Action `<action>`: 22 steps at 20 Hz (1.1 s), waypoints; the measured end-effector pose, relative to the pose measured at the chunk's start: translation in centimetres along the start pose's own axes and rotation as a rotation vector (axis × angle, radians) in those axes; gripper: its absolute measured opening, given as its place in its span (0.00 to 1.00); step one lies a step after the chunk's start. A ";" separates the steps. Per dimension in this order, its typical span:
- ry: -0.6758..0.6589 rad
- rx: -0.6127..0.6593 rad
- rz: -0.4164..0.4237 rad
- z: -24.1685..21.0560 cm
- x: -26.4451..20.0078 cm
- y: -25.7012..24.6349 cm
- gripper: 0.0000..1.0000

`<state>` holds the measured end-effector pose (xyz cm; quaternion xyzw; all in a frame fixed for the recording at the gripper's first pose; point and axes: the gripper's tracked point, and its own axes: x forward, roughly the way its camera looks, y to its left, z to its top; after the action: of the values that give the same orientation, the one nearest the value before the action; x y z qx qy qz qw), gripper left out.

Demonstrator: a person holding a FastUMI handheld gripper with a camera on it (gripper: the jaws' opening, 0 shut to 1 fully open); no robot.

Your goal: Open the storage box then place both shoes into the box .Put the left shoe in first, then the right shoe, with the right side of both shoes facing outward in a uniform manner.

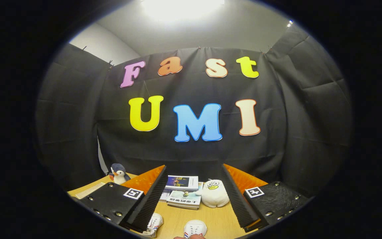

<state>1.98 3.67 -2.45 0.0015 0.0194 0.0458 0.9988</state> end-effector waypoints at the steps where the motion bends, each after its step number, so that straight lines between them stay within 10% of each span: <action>1: 0.013 0.006 0.012 -0.6 0.2 0.4 0.96; 22: 0.623 0.454 0.552 -20.5 1.0 18.9 0.97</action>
<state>0.49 22.66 -22.84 0.2109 0.3265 0.3023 0.8704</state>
